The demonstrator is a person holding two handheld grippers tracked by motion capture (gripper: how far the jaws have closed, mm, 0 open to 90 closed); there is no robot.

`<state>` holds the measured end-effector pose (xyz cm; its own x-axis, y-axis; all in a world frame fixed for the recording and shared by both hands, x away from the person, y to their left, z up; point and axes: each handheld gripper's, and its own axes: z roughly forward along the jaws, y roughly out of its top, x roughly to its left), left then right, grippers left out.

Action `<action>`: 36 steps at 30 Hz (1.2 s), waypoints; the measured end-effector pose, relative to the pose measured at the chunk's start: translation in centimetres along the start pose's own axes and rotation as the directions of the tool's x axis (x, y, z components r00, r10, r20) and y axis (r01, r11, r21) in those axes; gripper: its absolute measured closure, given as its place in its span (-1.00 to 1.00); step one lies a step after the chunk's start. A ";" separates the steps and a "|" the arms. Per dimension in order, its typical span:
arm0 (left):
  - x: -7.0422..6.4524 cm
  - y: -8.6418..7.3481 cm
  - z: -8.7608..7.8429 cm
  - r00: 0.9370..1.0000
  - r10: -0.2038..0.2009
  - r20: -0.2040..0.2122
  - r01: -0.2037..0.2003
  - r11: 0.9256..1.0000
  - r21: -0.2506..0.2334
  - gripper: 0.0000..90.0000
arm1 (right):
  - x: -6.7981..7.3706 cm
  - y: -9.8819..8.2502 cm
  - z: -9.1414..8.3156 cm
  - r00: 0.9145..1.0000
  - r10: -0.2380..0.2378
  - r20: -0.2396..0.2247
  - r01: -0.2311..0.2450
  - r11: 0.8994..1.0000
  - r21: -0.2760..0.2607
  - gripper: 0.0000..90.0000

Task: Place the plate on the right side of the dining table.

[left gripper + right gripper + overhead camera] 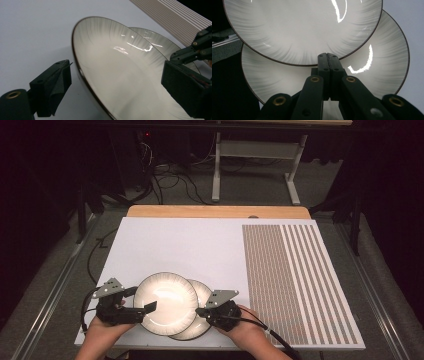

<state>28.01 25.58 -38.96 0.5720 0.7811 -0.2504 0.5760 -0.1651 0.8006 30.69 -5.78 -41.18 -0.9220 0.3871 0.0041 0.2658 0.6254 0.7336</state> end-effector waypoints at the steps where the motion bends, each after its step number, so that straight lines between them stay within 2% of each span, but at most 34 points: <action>1: -0.1 0.0 0.2 1.000 -0.007 0.008 0.007 1.000 0.016 -0.76 | 0.0 0.0 0.0 1.000 -0.001 0.000 0.001 1.000 -0.001 1.00; 3: -0.1 0.0 0.4 1.000 -0.018 0.006 0.017 0.999 0.038 -0.71 | 0.0 0.0 0.0 1.000 0.000 -0.001 0.000 1.000 -0.001 1.00; 8: 0.6 -0.2 0.6 0.994 -0.098 0.054 0.093 0.992 0.088 -0.57 | 0.0 0.0 0.0 1.000 0.008 0.000 -0.008 1.000 0.005 1.00; 13: 0.6 -0.5 1.3 0.987 -0.130 0.097 0.115 0.982 0.147 -0.50 | 0.0 0.0 0.0 1.000 -0.002 0.002 0.002 1.000 0.005 1.00; 17: 0.7 -0.5 1.3 0.983 -0.155 0.098 0.140 0.979 0.145 -0.27 | 0.0 -0.1 0.0 1.000 -0.002 0.005 0.002 1.000 -0.002 1.00; 19: 0.8 -0.5 1.2 0.982 -0.166 0.093 0.151 0.977 0.148 -0.23 | 0.0 -0.1 0.0 1.000 -0.002 0.005 0.002 1.000 -0.001 1.00; 20: 0.9 -0.5 1.2 0.981 -0.172 0.085 0.158 0.976 0.151 -0.11 | 0.0 -0.1 0.0 1.000 0.000 0.003 0.000 1.000 0.002 1.00; 22: 1.0 -0.5 1.1 0.980 -0.185 0.079 0.171 0.973 0.154 -0.06 | -0.1 -0.1 0.0 1.000 0.000 0.004 0.000 1.000 0.002 1.00; 27: 1.2 -0.5 1.0 0.981 -0.187 0.057 0.176 0.972 0.157 0.18 | 0.0 -0.1 0.0 1.000 0.004 0.006 -0.004 1.000 0.002 1.00; 30: 1.4 -0.5 0.9 0.975 -0.213 0.067 0.201 0.968 0.150 0.24 | 0.0 -0.1 0.0 1.000 0.003 0.008 -0.003 1.000 0.001 1.00; 32: 1.7 -0.5 0.7 0.967 -0.240 0.087 0.227 0.965 0.133 0.32 | 0.0 -0.1 0.0 1.000 0.005 0.009 -0.005 1.000 0.006 1.00; 36: 1.8 -0.4 0.7 0.966 -0.244 0.091 0.232 0.965 0.122 0.40 | 0.0 -0.1 0.1 1.000 0.000 0.009 0.000 1.000 0.005 1.00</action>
<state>29.18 26.63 -40.15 0.4650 0.7397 -0.4864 0.7597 -0.0512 0.6483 30.67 -5.81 -41.33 -0.9196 0.3928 -0.0018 0.2673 0.6291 0.7299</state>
